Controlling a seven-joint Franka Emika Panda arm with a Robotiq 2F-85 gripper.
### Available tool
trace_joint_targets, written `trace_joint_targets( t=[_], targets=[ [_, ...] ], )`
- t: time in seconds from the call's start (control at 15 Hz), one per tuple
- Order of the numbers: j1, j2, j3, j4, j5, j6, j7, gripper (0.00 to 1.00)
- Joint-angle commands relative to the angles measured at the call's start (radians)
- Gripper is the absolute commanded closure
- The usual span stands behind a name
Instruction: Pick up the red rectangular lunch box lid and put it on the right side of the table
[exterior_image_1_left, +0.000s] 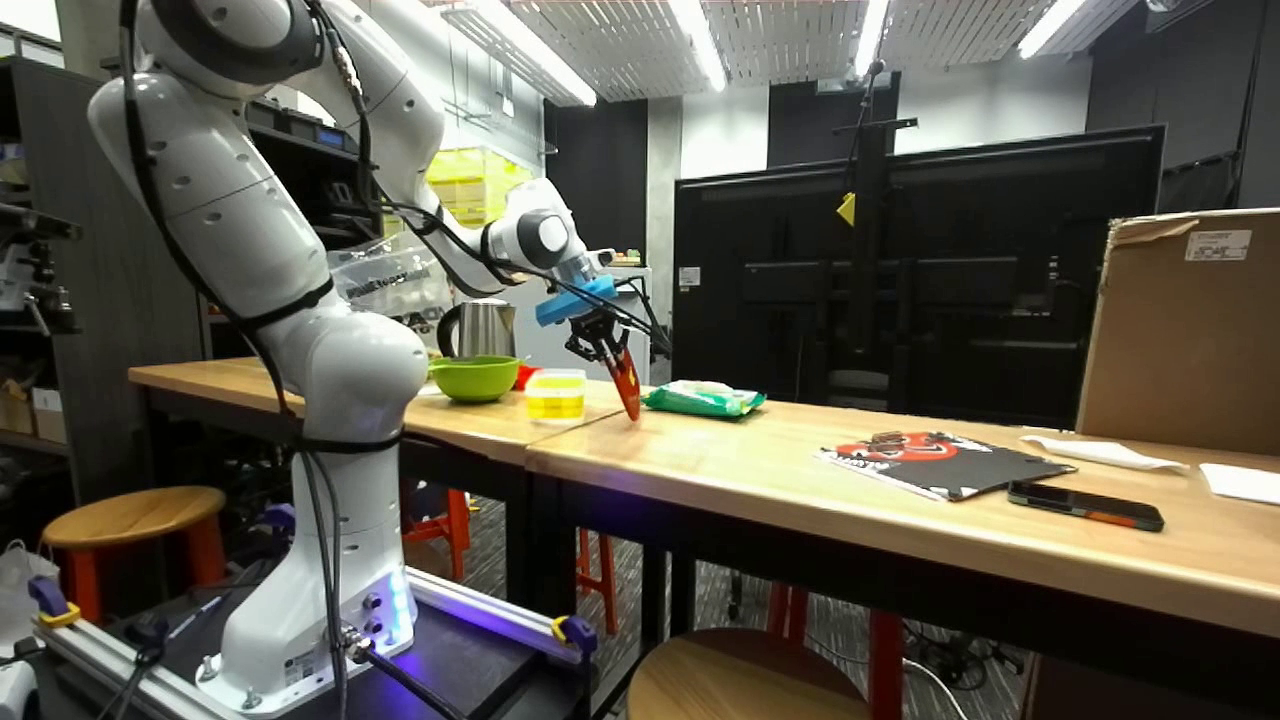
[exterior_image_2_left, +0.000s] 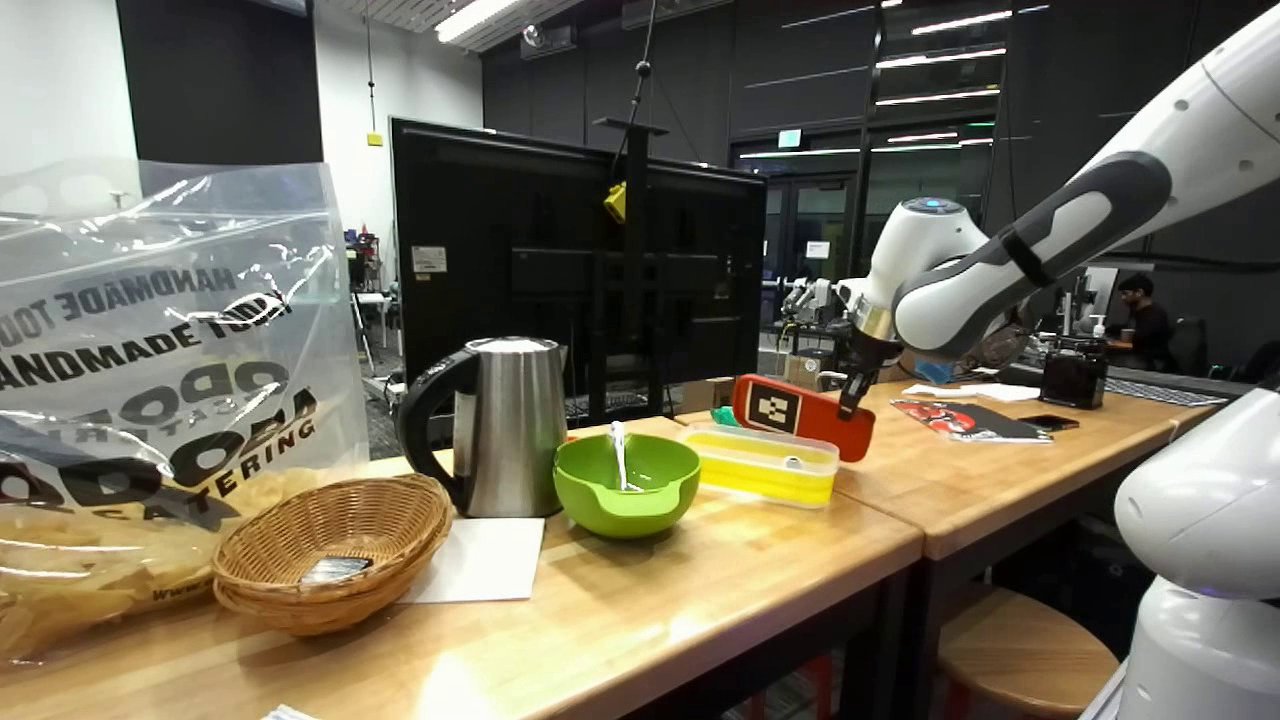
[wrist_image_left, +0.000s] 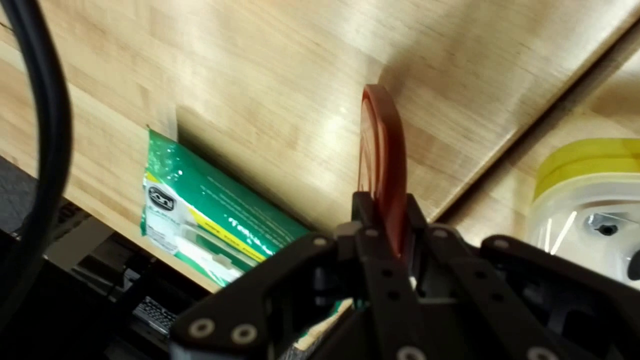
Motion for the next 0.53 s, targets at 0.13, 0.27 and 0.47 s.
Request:
trace_joint_targets(
  t=[0.13,0.27,0.47],
  targets=[
    [-0.107,-0.043,-0.015,-0.012,-0.069,0.017,0.068,0.97],
    [-0.146,-0.054,-0.028,-0.022,-0.080,0.014,0.088,0.97],
    [-0.205,-0.050,-0.042,-0.014,-0.097,0.001,0.116,0.97]
  ],
)
